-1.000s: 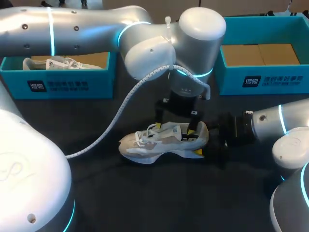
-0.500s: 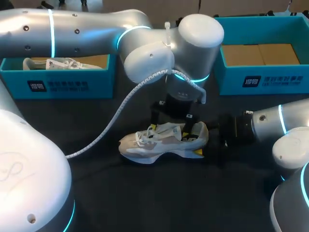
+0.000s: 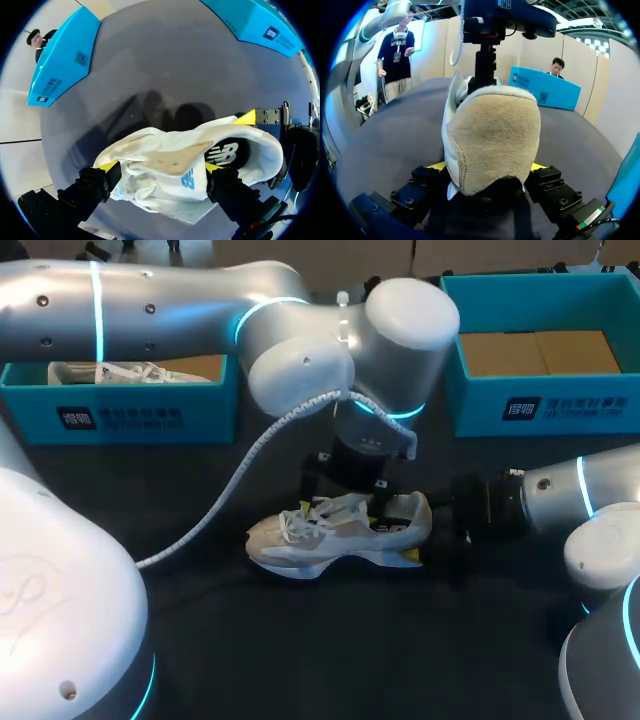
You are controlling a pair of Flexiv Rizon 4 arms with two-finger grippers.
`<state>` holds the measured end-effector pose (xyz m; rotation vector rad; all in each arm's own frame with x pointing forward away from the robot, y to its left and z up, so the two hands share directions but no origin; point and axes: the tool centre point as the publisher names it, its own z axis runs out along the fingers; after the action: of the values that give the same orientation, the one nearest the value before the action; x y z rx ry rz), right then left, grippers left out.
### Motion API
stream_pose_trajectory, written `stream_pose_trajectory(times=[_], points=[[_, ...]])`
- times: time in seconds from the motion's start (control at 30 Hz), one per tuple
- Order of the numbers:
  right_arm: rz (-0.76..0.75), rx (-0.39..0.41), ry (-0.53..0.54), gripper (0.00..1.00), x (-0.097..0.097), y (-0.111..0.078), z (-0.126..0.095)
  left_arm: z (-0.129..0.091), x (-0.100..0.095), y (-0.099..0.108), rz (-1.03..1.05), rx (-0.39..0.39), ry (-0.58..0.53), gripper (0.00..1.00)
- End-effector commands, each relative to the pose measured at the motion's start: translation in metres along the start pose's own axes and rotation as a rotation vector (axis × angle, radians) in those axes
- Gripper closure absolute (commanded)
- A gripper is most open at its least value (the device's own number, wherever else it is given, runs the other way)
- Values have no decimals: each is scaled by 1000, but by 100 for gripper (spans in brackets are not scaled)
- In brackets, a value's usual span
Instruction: Take the shoe out of the shoebox, open the shoe tongue, remove and reinsert the insole, then place the shoe into the shoebox
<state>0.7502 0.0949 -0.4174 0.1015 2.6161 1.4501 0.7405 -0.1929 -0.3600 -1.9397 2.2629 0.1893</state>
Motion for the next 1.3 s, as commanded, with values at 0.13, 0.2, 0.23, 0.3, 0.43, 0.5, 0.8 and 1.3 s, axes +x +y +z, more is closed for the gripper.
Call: stream_pose_trajectory(times=[0.13, 0.2, 0.23, 0.3, 0.43, 0.5, 0.8, 1.3], points=[[1, 7, -2, 100, 0, 0, 6, -6, -17, 0, -12, -11, 29, 0], [1, 7, -2, 100, 0, 0, 6, -9, -20, 0, -16, -16, 39, 1], [1, 7, -2, 100, 0, 0, 6, -10, -21, 0, -15, -19, 43, 3], [1, 7, -2, 100, 0, 0, 6, -13, -23, 0, -16, -24, 53, 15], [1, 7, -2, 100, 0, 0, 6, -19, -27, 1, -17, -26, 72, 45], [1, 7, -2, 100, 0, 0, 6, -22, -28, 2, -16, -35, 84, 54], [1, 7, -2, 100, 0, 0, 6, -33, -33, 14, 30, -85, 145, 99], [1, 7, -2, 100, 0, 0, 6, -41, -67, 24, 60, -103, 219, 100]])
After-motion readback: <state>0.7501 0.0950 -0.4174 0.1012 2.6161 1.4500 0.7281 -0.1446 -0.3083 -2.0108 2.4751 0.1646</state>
